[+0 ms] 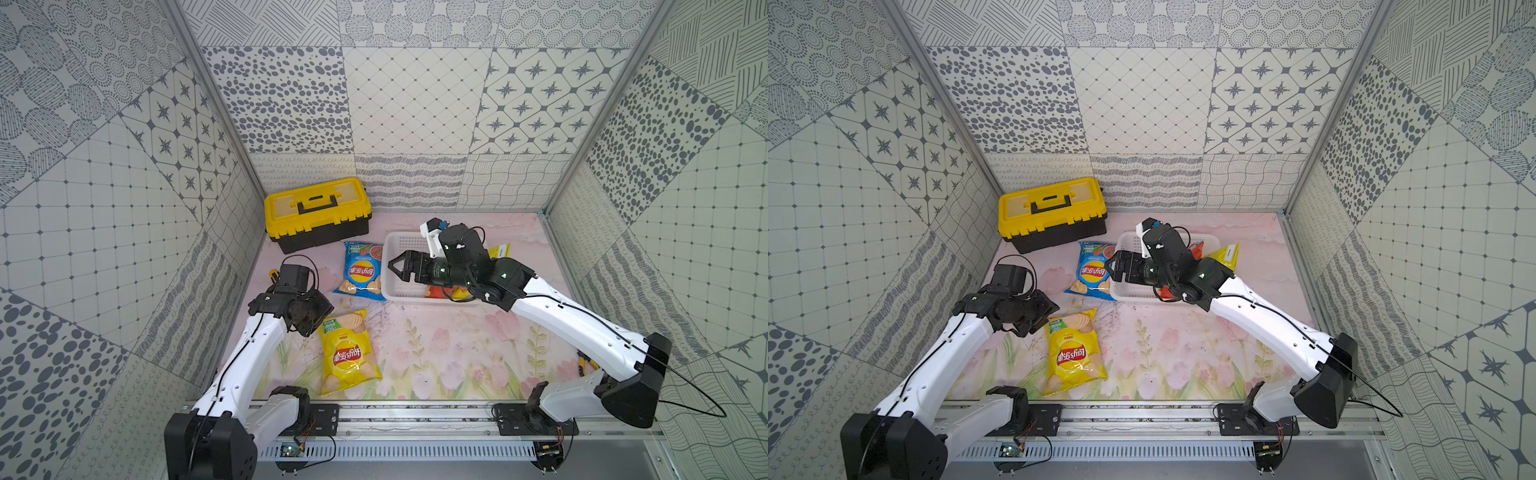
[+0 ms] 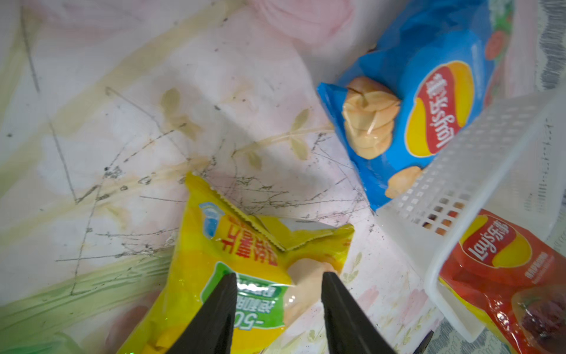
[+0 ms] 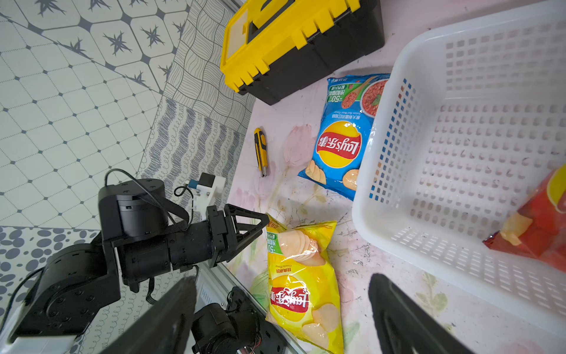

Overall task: Put the potato chips into the basket
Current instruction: Pick up the potato chip from the center of the board.

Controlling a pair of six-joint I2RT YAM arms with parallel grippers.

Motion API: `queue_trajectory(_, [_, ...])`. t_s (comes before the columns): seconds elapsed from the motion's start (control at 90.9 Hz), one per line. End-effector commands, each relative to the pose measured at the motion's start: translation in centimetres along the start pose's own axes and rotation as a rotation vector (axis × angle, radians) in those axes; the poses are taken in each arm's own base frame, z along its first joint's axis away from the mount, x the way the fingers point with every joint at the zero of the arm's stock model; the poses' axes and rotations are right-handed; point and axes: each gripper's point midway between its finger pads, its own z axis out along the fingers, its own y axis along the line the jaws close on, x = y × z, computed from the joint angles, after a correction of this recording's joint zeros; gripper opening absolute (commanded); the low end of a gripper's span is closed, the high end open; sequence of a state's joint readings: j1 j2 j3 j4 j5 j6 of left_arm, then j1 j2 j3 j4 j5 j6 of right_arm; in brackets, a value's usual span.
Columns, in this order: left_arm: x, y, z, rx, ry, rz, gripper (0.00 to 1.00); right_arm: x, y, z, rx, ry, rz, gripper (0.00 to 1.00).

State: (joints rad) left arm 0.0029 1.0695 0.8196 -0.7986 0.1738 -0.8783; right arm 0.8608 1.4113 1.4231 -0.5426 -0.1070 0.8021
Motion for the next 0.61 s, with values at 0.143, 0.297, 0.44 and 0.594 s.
queue_trajectory(0.143, [-0.4, 3.8, -0.4, 0.006, -0.005, -0.201, 0.53, -0.3, 0.8, -0.4, -0.034, -0.011, -0.035, 0.94])
queue_trajectory(0.297, [-1.7, 4.2, 0.0, 0.005, -0.052, -0.243, 0.53, -0.2, 1.0, 0.0, -0.046, -0.004, -0.027, 0.94])
queue_trajectory(0.44, [-3.0, 3.7, 0.6, 0.011, -0.075, -0.258, 0.53, -0.2, 1.1, 0.0, -0.048, -0.003, -0.021, 0.94])
queue_trajectory(0.594, [-4.3, 3.2, 1.2, 0.009, -0.092, -0.251, 0.52, -0.2, 0.9, -0.2, -0.041, -0.011, -0.016, 0.94])
